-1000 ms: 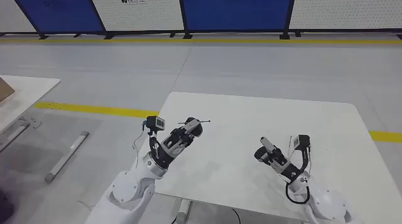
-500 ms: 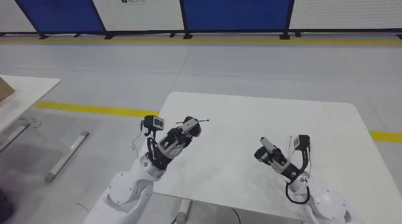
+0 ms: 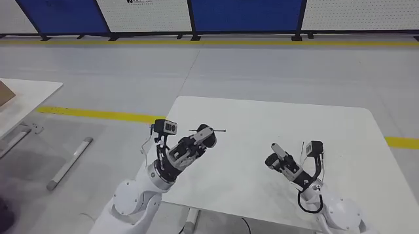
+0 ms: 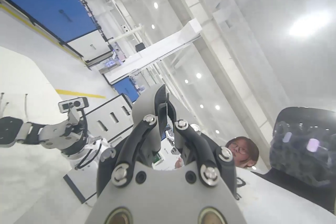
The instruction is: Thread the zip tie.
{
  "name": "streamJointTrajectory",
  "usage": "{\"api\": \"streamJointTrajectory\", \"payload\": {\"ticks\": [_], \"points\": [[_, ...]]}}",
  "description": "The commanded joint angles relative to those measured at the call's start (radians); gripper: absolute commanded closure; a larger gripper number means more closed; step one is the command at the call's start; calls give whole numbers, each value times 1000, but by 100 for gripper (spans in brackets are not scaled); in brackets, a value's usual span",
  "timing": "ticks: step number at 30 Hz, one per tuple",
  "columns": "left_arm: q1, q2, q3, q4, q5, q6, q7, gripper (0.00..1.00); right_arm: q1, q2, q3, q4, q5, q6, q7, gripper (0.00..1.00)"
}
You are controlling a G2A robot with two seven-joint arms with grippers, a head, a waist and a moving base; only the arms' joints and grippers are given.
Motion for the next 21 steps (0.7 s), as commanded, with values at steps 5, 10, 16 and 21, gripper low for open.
{"api": "streamJointTrajectory", "payload": {"ticks": [5, 10, 16, 21], "points": [[-53, 3, 60, 84, 205, 73, 2, 100, 0, 0, 0, 0, 0, 0, 0, 0], [-113, 5, 114, 184, 266, 154, -23, 100, 0, 0, 0, 0, 0, 0, 0, 0], [-149, 7, 147, 228, 296, 192, -32, 100, 0, 0, 0, 0, 0, 0, 0, 0], [-149, 7, 147, 228, 296, 192, -32, 100, 0, 0, 0, 0, 0, 0, 0, 0]]}}
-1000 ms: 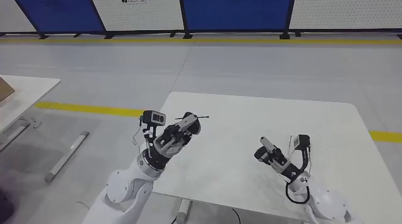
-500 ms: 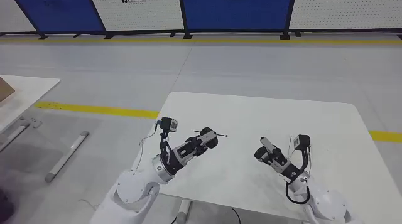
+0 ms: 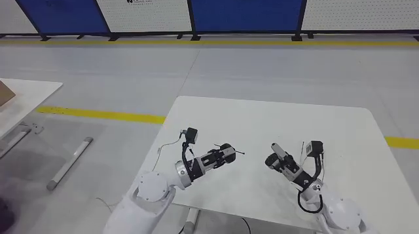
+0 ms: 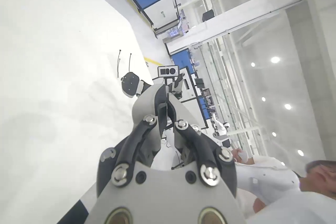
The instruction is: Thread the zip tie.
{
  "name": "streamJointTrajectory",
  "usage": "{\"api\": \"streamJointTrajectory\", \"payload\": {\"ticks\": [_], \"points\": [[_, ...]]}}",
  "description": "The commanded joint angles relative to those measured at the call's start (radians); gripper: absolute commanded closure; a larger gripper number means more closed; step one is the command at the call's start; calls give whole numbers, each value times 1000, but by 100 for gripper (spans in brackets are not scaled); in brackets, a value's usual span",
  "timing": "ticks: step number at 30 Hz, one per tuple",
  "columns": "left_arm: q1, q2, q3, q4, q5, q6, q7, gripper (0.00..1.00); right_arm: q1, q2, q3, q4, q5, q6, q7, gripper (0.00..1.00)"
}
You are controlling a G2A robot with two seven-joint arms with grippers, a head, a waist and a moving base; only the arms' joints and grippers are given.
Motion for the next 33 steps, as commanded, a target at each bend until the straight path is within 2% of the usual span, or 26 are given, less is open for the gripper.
{"api": "streamJointTrajectory", "payload": {"ticks": [1, 7, 14, 17, 20, 22, 25, 27, 33], "points": [[0, 0, 0, 0, 0, 0, 0, 100, 0, 0, 0, 0, 0, 0, 0, 0], [-2, 0, 4, 4, 13, 3, 3, 100, 0, 0, 0, 0, 0, 0, 0, 0], [-72, -5, 99, 102, 194, 81, 91, 100, 0, 0, 0, 0, 0, 0, 0, 0], [-94, -6, 125, 134, 233, 77, 104, 100, 0, 0, 0, 0, 0, 0, 0, 0], [-95, -4, 126, 136, 224, 57, 103, 100, 0, 0, 0, 0, 0, 0, 0, 0], [-86, -2, 116, 119, 202, 29, 103, 100, 0, 0, 0, 0, 0, 0, 0, 0], [-54, 4, 77, 63, 143, -55, 96, 100, 0, 0, 0, 0, 0, 0, 0, 0], [-22, 9, 51, 16, 107, -101, 99, 100, 0, 0, 0, 0, 0, 0, 0, 0], [66, 18, -27, -135, -7, -189, 125, 100, 0, 0, 0, 0, 0, 0, 0, 0]]}}
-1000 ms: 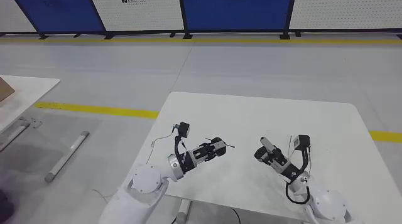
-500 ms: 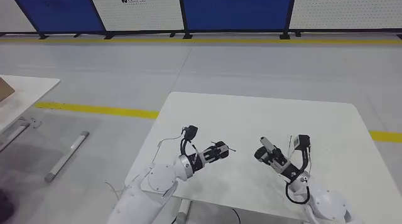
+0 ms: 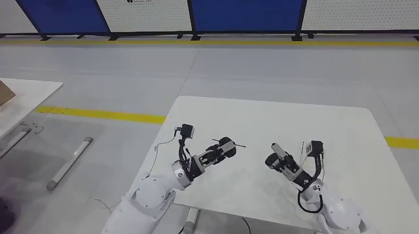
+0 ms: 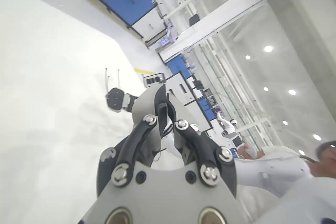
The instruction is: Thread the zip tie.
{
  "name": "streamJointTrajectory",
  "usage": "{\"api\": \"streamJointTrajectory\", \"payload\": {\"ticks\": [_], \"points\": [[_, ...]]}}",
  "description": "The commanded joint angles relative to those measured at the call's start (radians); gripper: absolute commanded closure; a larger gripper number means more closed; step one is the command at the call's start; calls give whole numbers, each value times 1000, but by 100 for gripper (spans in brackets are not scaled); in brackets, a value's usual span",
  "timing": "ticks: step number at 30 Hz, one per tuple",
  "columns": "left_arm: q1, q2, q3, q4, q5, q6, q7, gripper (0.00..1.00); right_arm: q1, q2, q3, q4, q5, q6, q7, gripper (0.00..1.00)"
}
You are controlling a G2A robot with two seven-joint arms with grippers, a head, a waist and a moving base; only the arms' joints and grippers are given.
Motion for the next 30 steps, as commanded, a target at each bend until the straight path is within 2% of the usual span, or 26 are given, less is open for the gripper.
{"api": "streamJointTrajectory", "payload": {"ticks": [1, 4, 6, 8, 22, 23, 26, 30], "points": [[26, 2, -24, -47, -32, -15, 14, 100, 0, 0, 0, 0, 0, 0, 0, 0], [55, 3, -49, -107, -70, -15, 39, 100, 0, 0, 0, 0, 0, 0, 0, 0], [64, 3, -60, -123, -74, -14, 52, 100, 0, 0, 0, 0, 0, 0, 0, 0], [66, 4, -69, -125, -53, -1, 79, 100, 0, 0, 0, 0, 0, 0, 0, 0], [66, 4, -69, -125, -53, -1, 79, 100, 0, 0, 0, 0, 0, 0, 0, 0], [63, 4, -69, -122, -39, 5, 84, 100, 0, 0, 0, 0, 0, 0, 0, 0], [44, 4, -51, -105, 108, 58, 115, 100, 0, 0, 0, 0, 0, 0, 0, 0], [20, 3, -9, -44, 180, 80, 118, 100, 0, 0, 0, 0, 0, 0, 0, 0]]}}
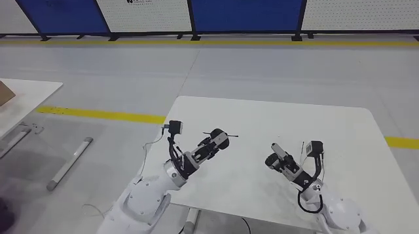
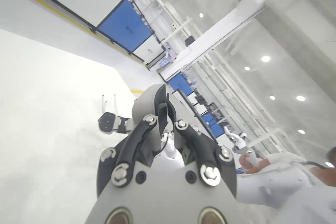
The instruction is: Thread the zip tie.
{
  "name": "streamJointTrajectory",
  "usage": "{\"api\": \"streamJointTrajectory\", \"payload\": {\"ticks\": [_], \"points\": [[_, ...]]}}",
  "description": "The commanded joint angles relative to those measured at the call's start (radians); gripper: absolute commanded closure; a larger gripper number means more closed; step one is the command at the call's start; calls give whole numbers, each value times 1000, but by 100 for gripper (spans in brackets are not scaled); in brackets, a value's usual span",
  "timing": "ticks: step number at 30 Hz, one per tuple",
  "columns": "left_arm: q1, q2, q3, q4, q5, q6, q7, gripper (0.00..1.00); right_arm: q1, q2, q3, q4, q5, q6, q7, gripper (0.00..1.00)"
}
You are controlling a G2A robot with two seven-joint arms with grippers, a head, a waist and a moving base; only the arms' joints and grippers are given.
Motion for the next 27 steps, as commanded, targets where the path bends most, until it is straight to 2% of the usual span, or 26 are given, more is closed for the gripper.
{"api": "streamJointTrajectory", "payload": {"ticks": [1, 6, 9, 22, 27], "points": [[-14, -1, 17, 42, 20, 8, -4, 100, 0, 0, 0, 0, 0, 0, 0, 0], [-60, -2, 54, 140, 37, 20, -25, 100, 0, 0, 0, 0, 0, 0, 0, 0], [-80, -3, 76, 171, 55, 14, -19, 100, 0, 0, 0, 0, 0, 0, 0, 0], [-82, -4, 80, 173, 60, 17, -12, 100, 0, 0, 0, 0, 0, 0, 0, 0], [-105, -6, 119, 213, 159, 39, 28, 100, 0, 0, 0, 0, 0, 0, 0, 0]]}}
